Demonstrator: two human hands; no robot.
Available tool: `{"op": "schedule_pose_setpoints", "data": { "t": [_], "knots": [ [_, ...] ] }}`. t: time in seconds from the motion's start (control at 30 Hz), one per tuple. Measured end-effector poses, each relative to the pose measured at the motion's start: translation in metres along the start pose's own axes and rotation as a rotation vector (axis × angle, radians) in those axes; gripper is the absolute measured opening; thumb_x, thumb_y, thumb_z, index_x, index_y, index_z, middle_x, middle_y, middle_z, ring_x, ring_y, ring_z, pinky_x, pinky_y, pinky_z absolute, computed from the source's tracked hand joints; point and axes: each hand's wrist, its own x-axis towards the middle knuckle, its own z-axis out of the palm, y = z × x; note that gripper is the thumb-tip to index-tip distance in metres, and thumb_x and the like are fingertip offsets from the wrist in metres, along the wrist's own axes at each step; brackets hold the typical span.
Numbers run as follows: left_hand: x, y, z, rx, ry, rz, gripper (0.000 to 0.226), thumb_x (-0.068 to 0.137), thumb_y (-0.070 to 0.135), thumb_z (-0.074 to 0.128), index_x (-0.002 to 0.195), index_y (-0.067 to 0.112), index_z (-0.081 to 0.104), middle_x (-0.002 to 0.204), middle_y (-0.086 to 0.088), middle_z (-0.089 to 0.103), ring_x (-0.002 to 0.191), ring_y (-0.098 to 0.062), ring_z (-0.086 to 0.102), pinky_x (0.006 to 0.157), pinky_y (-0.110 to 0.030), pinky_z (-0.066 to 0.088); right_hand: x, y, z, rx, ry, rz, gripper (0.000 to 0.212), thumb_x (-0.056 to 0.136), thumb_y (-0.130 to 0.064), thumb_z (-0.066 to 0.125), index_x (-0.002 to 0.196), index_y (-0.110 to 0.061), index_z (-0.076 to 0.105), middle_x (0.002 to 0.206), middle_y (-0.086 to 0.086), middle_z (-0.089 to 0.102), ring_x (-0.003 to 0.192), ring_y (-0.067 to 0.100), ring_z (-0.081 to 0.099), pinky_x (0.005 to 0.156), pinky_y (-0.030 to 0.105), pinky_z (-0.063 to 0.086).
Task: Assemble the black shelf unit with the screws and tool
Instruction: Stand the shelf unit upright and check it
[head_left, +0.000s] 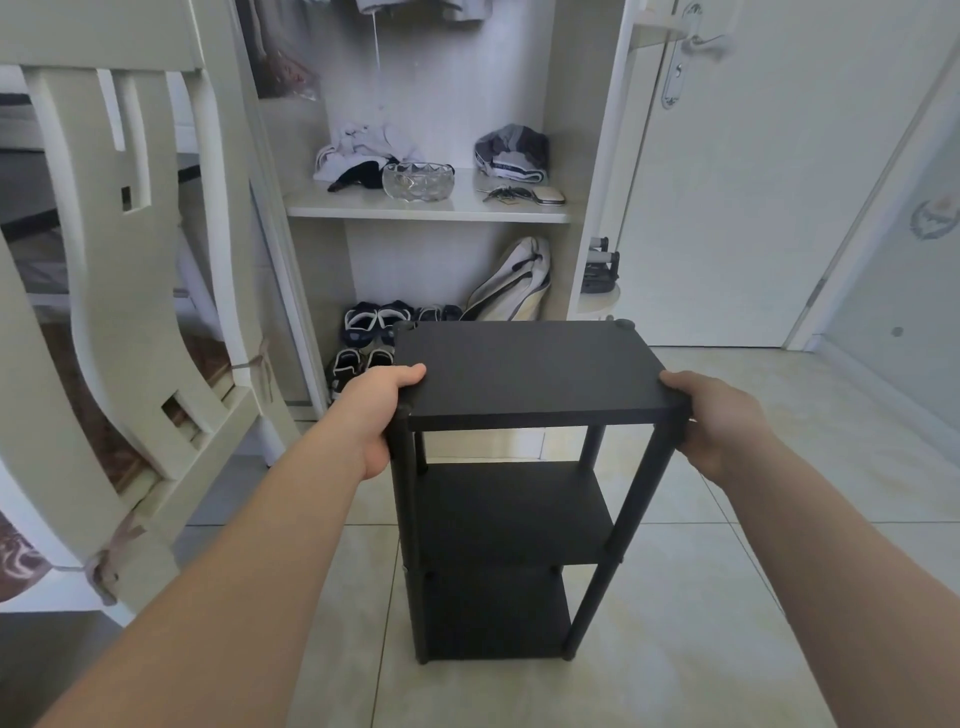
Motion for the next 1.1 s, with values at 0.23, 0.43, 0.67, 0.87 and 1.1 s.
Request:
{"op": "schedule_pose_setpoints", "data": {
  "t": [0.23,0.43,0.67,0.87,1.1],
  "knots": [
    [0.005,0.003,0.001,0.033,0.037,-0.002,0.028,0.093,0.022,0.064,0.119,0.012,0.064,0.11,-0.007,0.074,0.097,-0.023,0.069,0.08,-0.033,0.052,-0.001,-0.002,-0.001,0.001,-0.035,0.033,0.006,0.09,-0.012,0.067,0.09,-0.009,0.063,0.08,0.005,0.06,0.072,0.024,0.056,0.069,0.035,0.047],
    [0.009,0.001,0.003,0.087,0.067,-0.006,0.03,0.091,0.03,0.066,0.118,0.015,0.063,0.109,-0.005,0.071,0.097,-0.022,0.064,0.079,-0.034,0.046,-0.001,0.0,-0.001,-0.009,-0.063,0.075,0.017,0.091,-0.018,0.067,0.103,-0.007,0.065,0.096,0.012,0.061,0.087,0.032,0.06,0.092,0.044,0.053],
    [0.014,0.002,0.007,0.129,0.128,-0.021,0.029,0.091,0.03,0.066,0.115,0.014,0.062,0.115,-0.008,0.069,0.11,-0.026,0.064,0.103,-0.041,0.048,0.0,0.0,0.0,-0.008,-0.014,0.063,0.012,0.09,-0.015,0.068,0.098,-0.008,0.062,0.093,0.01,0.059,0.083,0.029,0.056,0.074,0.04,0.048],
    [0.014,0.001,0.007,0.133,0.121,-0.025,0.025,0.092,0.026,0.064,0.113,0.013,0.062,0.116,-0.009,0.07,0.111,-0.027,0.065,0.106,-0.044,0.047,0.001,-0.002,0.001,-0.011,-0.012,0.072,0.008,0.089,-0.012,0.067,0.094,-0.009,0.061,0.087,0.008,0.062,0.079,0.028,0.06,0.068,0.037,0.05],
    [0.012,0.0,0.007,0.141,0.128,-0.022,0.023,0.092,0.028,0.063,0.111,0.015,0.062,0.115,-0.008,0.07,0.11,-0.026,0.064,0.105,-0.045,0.047,-0.001,-0.005,0.003,-0.027,-0.013,0.084,0.008,0.089,-0.011,0.067,0.093,-0.009,0.06,0.092,0.01,0.062,0.082,0.031,0.06,0.076,0.042,0.05]
  ]
}}
